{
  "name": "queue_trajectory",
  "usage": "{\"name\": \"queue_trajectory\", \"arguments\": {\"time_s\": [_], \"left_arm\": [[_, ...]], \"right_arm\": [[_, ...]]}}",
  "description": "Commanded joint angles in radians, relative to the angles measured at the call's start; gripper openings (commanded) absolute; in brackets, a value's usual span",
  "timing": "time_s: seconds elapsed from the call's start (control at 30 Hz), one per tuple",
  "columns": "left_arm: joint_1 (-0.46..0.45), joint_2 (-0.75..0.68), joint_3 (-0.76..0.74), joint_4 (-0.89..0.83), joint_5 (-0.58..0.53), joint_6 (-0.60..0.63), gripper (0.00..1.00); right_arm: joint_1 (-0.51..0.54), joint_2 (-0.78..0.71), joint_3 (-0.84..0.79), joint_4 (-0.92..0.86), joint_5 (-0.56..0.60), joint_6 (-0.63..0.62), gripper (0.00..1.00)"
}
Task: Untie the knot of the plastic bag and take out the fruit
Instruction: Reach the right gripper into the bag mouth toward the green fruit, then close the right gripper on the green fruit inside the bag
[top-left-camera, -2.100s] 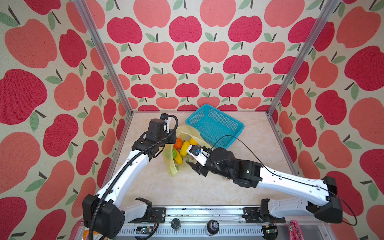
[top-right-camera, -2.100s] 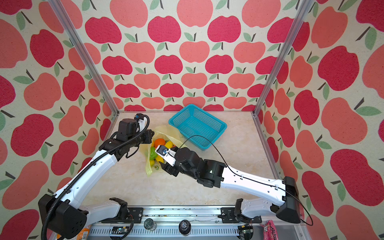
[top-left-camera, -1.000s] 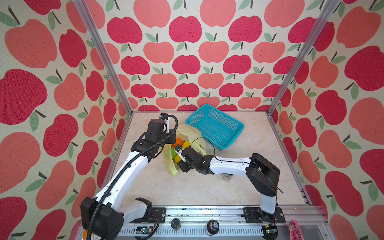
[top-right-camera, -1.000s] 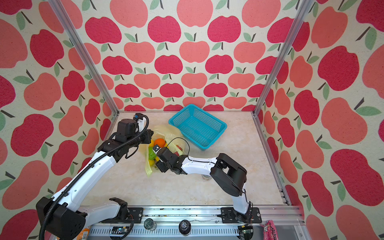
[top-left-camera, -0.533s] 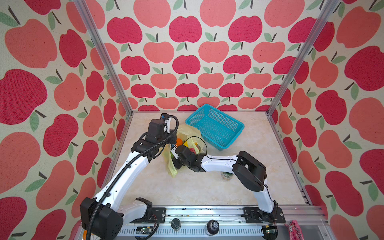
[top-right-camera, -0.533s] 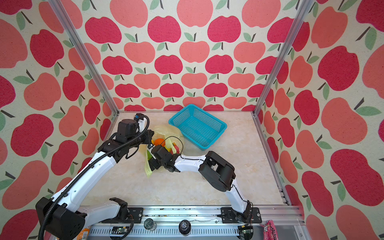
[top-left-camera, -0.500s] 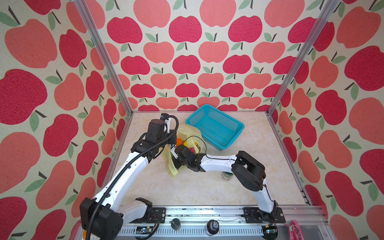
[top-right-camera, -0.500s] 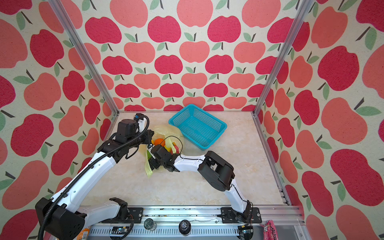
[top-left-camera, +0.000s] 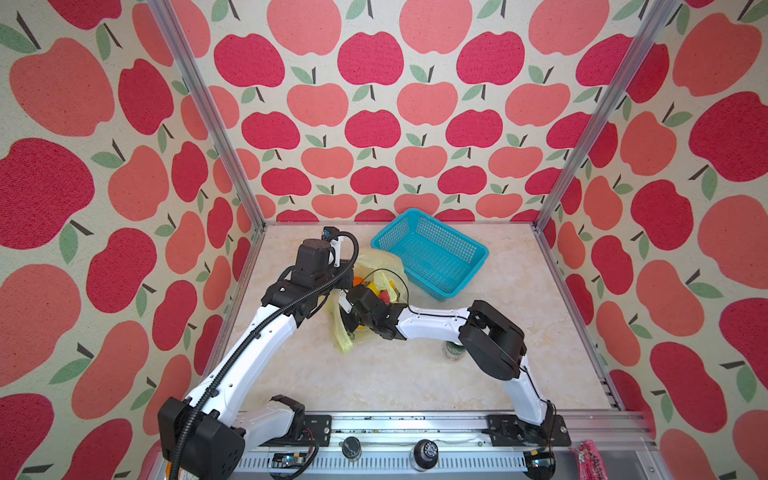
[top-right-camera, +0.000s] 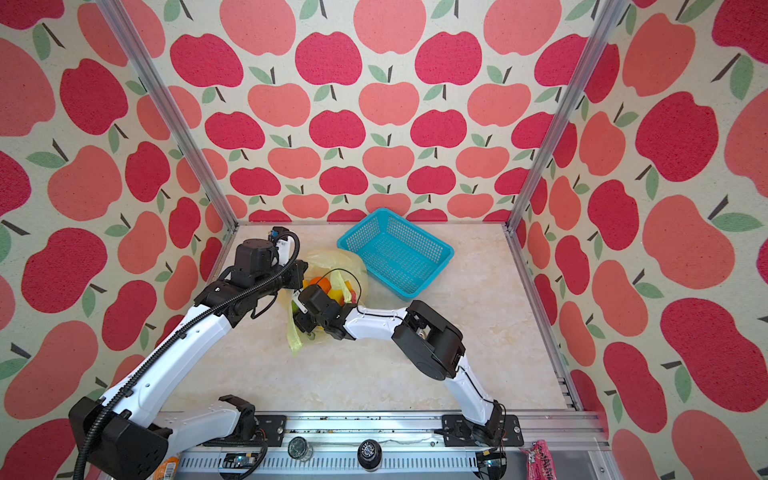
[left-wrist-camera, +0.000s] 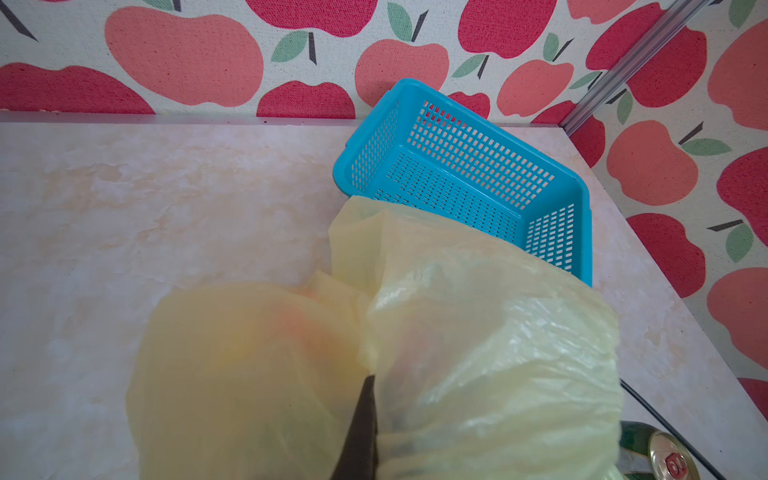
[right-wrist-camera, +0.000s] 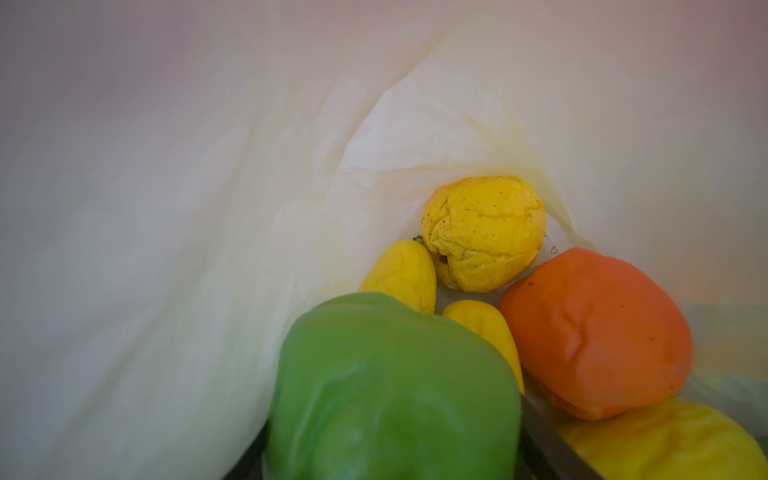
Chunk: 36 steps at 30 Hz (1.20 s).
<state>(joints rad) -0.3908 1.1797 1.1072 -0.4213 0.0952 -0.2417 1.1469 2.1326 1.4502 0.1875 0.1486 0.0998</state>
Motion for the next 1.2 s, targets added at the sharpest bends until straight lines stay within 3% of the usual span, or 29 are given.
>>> {"name": "queue_trajectory", "arguments": {"time_s": [0.0,0.53,0.7,0.97,1.17], "left_arm": [[-0.005,0.005,0.032,-0.026,-0.056,0.024,0.00],[-0.005,0.007,0.037,-0.033,-0.106,0.029,0.00],[-0.005,-0.025,0.009,-0.002,-0.112,0.018,0.00],[-0.005,-0.087,-0.011,0.032,-0.094,0.019,0.00],[-0.004,-0.121,-0.036,0.057,-0.081,0.021,0.00]], "right_arm": [[0.002,-0.094,-0.073,0.034,-0.013,0.010,0.63],[0.092,-0.499,-0.416,0.111,0.098,-0.087,0.41],[0.084,-0.478,-0.438,0.131,0.147,-0.057,0.40],[-0.021,-0.339,-0.321,-0.041,0.140,0.115,0.34],[-0.026,-0.439,-0.372,0.006,0.147,0.058,0.34]]}}
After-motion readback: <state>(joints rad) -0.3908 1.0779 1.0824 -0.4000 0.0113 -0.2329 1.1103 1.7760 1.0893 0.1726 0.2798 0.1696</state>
